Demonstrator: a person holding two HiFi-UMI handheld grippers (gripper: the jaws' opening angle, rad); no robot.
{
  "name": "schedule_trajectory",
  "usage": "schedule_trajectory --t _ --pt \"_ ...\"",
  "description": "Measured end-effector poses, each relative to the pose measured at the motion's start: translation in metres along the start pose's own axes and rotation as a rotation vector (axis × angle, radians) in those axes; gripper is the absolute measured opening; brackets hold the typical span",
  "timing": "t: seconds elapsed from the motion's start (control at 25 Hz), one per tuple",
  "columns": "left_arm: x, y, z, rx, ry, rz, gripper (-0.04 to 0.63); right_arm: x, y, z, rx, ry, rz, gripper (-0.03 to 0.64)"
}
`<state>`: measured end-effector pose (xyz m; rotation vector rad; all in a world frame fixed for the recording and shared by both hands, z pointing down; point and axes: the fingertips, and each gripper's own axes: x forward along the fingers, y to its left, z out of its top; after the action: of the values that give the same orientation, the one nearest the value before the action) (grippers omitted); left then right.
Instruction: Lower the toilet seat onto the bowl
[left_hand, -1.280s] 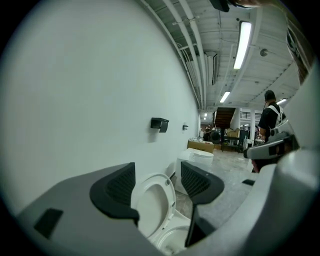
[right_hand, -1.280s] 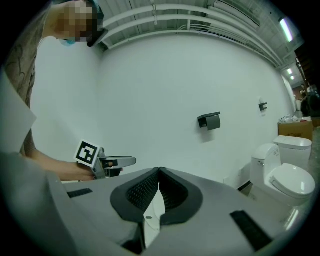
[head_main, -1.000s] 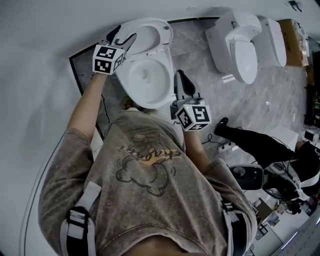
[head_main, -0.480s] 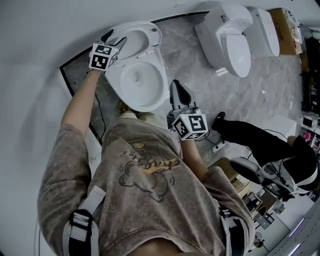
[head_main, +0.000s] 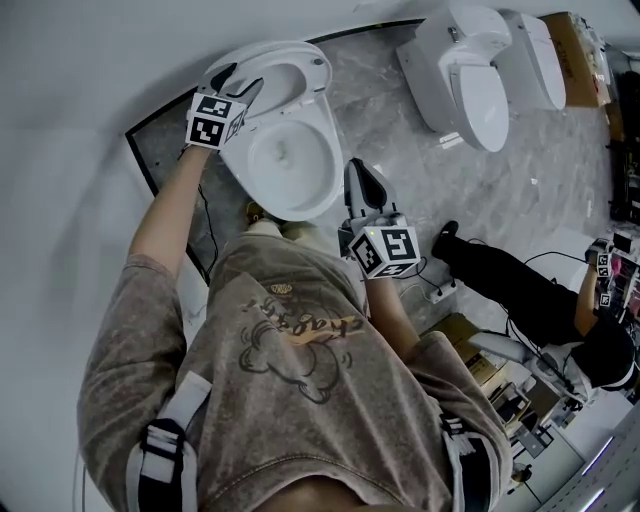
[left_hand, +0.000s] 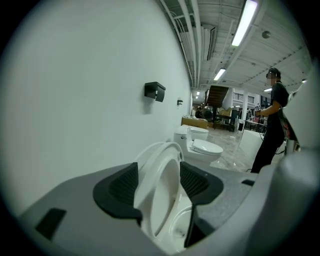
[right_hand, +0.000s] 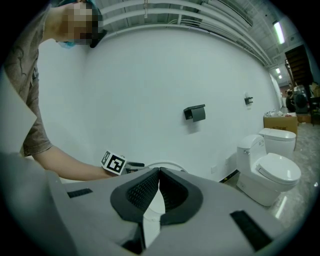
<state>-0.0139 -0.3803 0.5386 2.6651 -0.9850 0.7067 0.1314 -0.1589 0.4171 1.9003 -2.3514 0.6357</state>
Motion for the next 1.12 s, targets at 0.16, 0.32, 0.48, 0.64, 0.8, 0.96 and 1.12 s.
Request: schedule_trajectory --t 0.16,0.32,0.48,0.64,0.8,0.96,1.12 --pt "-0.008 -0.017 -0.002 0.0 -0.007 -0.021 0.218 0.005 0.004 0.001 -0.005 -0.007 0.011 0.027" --pt "-0.022 -0.035 -0.006 0.015 0.008 -0.039 0.146 0.001 0.01 0.0 -0.004 -0.008 0.005 0.027" --pt "-0.038 -0.06 -0.022 0.013 0.017 -0.064 0.092 -0.017 0.019 -0.015 0.007 -0.003 -0.006 0.028" --pt "-0.047 -0.087 -0.033 0.013 0.025 -0.089 0.092 -0.036 0.023 -0.028 0.017 0.006 -0.001 0.026" --pt "-0.056 -0.11 -0.043 0.02 0.047 -0.101 0.092 -0.053 0.02 -0.036 0.026 0.007 0.007 0.028" --pt "-0.066 -0.139 -0.059 0.018 0.08 -0.122 0.094 -0.071 0.011 -0.039 0.025 0.007 0.006 0.027" --pt "-0.072 -0.173 -0.084 0.024 0.13 -0.153 0.094 -0.088 -0.002 -0.051 0.047 0.016 0.003 0.027"
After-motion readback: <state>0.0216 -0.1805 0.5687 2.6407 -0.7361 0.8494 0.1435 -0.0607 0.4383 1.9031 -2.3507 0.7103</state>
